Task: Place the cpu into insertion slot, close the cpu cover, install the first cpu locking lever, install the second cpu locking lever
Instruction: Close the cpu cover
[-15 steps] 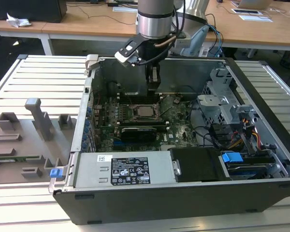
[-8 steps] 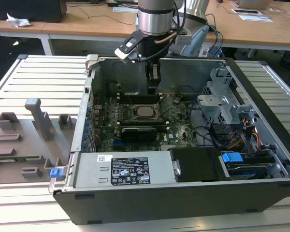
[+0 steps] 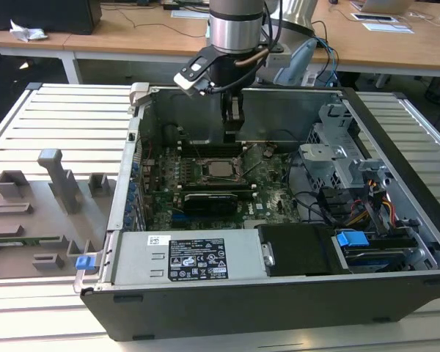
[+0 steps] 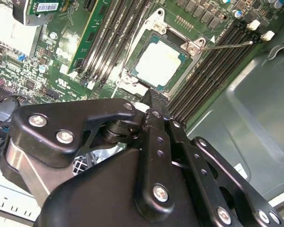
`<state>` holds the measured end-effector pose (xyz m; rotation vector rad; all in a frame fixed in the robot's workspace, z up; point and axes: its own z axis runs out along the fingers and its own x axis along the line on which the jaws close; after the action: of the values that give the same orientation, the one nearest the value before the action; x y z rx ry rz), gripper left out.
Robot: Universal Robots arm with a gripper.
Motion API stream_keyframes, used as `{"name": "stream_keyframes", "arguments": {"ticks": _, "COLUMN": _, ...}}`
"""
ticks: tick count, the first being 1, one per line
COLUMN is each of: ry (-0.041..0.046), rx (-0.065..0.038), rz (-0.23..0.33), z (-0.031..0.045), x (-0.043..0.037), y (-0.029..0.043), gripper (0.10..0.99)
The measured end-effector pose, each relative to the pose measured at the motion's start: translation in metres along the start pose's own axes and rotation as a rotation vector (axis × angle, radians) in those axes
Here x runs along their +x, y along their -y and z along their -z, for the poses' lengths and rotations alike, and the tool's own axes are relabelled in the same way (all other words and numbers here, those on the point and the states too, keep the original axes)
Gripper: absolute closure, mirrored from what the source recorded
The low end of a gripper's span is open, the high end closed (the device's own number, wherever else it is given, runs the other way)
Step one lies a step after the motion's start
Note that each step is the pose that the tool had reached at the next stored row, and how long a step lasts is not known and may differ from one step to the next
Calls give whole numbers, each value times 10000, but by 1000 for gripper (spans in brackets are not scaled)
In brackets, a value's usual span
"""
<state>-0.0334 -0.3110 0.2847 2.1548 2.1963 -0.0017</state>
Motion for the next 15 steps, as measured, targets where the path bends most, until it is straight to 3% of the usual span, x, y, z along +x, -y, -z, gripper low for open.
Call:
{"name": "stream_keyframes", "arguments": {"ticks": 4, "ry": 3, "rx": 2, "rz": -1, "z": 3, "x": -1, "y": -15, "gripper": 980}}
{"name": "stream_keyframes", "arguments": {"ticks": 10, "ry": 3, "rx": 2, "rz": 1, "z": -6, "x": -3, "y": -191, "gripper": 980}}
{"name": "stream_keyframes", "arguments": {"ticks": 13, "ry": 4, "rx": 5, "rz": 1, "z": -15, "x": -6, "y": -385, "gripper": 980}}
{"name": "stream_keyframes", "arguments": {"ticks": 15, "ry": 7, "rx": 6, "rz": 1, "z": -18, "x": -7, "y": -453, "gripper": 980}}
